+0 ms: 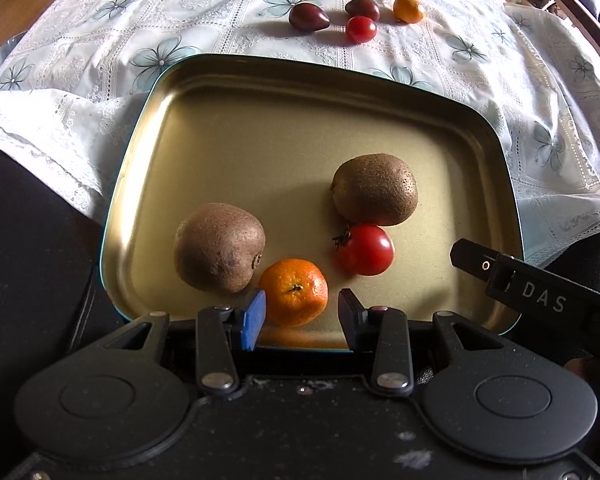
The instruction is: Organize fruits
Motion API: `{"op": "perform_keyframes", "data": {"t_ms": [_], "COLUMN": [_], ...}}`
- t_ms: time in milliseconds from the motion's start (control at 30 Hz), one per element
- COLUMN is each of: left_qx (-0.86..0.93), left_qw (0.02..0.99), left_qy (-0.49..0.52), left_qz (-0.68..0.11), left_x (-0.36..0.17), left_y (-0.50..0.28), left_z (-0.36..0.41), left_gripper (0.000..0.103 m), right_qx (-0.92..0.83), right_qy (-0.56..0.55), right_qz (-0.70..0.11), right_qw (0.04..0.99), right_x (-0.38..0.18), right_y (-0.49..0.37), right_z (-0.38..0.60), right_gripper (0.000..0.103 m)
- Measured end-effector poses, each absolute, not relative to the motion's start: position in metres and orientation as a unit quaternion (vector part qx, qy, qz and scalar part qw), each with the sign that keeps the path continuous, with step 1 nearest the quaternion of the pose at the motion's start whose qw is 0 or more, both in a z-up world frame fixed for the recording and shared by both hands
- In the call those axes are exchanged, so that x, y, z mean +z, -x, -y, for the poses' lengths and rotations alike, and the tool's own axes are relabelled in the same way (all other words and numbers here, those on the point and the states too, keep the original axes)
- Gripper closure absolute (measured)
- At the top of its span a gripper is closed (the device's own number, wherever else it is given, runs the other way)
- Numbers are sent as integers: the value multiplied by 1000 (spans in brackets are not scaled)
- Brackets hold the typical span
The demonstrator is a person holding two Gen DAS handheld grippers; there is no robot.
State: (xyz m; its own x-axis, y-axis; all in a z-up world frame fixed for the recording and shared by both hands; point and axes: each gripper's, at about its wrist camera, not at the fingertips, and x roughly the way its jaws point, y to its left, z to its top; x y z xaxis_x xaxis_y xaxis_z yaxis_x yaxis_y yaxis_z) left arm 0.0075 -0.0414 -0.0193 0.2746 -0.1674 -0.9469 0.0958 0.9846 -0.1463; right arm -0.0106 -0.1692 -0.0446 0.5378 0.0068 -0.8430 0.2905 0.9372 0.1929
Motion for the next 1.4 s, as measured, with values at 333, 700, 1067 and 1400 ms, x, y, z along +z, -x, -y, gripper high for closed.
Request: {"op": "perform_keyframes", "data": {"t_ms": [333, 700, 1067, 1400], "left_qx": [-79, -75, -73, -73], "left_qw": [792, 787, 785, 784], "left_qy": [22, 22, 21, 23], "left_qz": [-605, -611, -615, -616], "left_x": [-22, -25, -27, -28], "left_y": [-7, -9, -10, -10], "left_z": [43, 44, 46, 45], "left_gripper": [64, 64, 64, 64], "right_qx": [-82, -82, -82, -81], "right_qy": [-162, -161, -159, -158], "right_qz": [-481, -481, -485, -487], "right_qw": [858, 858, 856, 855], "right_x": [-46, -46, -47, -48], "right_y": [10, 10, 9, 9], "right_z": [170, 170, 169, 169], "right_gripper": [47, 47, 47, 47]}}
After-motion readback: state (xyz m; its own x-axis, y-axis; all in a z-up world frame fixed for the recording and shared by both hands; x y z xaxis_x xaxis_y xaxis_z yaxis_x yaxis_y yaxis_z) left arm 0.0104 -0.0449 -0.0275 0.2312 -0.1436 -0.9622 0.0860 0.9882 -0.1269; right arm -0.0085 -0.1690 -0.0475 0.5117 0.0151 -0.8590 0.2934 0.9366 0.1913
